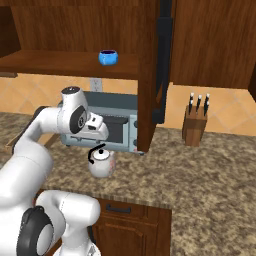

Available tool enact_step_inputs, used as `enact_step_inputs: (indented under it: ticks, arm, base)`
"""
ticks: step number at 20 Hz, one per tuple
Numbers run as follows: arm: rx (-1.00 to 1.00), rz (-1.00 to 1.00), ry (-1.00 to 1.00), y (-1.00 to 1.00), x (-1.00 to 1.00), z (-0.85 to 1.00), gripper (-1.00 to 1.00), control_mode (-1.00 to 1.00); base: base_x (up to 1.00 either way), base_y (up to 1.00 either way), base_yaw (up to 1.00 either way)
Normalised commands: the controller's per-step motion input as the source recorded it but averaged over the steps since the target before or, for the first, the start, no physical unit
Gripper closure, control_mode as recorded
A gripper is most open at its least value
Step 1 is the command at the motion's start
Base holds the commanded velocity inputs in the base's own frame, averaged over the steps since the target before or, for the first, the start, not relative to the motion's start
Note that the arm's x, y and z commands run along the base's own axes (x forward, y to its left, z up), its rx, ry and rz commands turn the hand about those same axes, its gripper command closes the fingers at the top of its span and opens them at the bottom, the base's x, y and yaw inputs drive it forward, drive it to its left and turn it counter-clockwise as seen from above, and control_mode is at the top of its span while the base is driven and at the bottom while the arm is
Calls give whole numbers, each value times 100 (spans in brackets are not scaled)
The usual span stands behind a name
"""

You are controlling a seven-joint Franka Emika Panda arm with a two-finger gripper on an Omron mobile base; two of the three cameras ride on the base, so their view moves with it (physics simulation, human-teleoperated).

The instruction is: Pick the kettle from the counter and place it on the tray. Then pick the mug from the cabinet and place it on the tray. Then close the cabinet doors.

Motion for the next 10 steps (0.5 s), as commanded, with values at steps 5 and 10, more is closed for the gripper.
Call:
enact_step_inputs:
  ticks: [5, 10]
  arm:
    - [0, -7, 0, 0, 4, -36, -100, -100]
    - [0, -5, 1, 0, 1, -31, -100, -100]
  base:
    - [0, 0, 0]
    - [0, 0, 0]
